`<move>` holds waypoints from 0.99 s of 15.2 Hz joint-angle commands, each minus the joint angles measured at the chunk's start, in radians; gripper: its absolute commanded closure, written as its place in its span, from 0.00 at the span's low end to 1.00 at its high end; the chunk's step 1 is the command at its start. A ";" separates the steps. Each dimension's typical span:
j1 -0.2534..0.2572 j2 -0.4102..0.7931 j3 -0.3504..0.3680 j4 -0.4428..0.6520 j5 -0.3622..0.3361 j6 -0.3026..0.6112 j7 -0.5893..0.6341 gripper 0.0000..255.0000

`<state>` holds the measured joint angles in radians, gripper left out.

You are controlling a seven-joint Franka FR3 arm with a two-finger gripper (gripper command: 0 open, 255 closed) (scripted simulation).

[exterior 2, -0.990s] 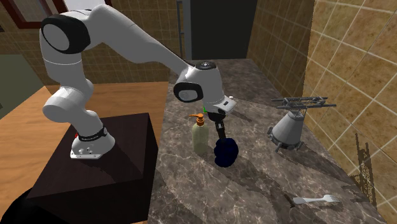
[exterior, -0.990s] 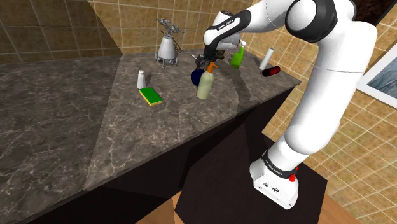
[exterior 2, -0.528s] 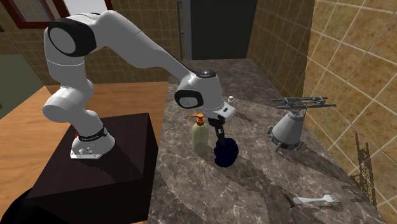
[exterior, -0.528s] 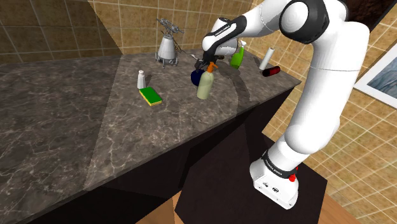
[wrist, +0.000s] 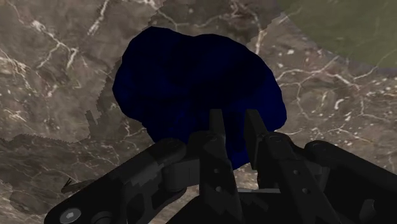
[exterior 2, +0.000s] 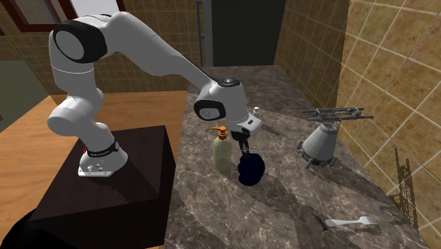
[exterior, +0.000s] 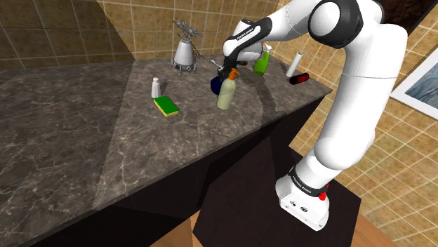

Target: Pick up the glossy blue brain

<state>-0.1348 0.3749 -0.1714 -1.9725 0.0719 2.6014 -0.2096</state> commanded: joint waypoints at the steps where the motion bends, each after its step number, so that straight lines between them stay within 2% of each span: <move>1: 0.000 0.000 0.000 0.000 0.000 0.000 0.000 1.00; 15: 0.011 -0.099 -0.015 0.048 -0.029 -0.146 0.017 1.00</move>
<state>-0.1243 0.2861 -0.1853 -1.9275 0.0452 2.4671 -0.1929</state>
